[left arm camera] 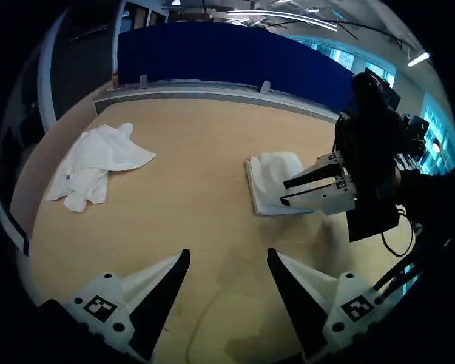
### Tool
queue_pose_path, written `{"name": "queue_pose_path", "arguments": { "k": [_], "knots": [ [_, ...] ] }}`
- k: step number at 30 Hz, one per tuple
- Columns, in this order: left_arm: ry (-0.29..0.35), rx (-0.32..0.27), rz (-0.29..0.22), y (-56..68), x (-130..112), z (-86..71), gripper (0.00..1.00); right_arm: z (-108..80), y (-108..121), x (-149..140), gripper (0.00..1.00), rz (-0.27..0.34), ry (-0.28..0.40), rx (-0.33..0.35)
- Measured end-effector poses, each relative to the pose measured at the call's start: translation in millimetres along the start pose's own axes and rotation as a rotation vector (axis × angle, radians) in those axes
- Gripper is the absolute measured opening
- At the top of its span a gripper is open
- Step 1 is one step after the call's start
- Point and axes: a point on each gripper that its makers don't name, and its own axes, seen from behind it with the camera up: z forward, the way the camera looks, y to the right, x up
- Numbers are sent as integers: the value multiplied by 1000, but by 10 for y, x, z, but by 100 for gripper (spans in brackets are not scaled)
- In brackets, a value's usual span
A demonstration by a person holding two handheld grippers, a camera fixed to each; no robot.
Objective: Fold towel
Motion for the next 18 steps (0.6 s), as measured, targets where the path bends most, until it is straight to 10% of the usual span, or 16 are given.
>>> {"name": "queue_pose_path", "arguments": {
  "k": [7,18],
  "knots": [
    [-2,-1,7,36,19,-12,94,-279,152,-115,99,-7,9,-91],
    [-3,-3,5,67,13,-34,94,-492,404,-458,100,58,-21,-205]
  ]
}}
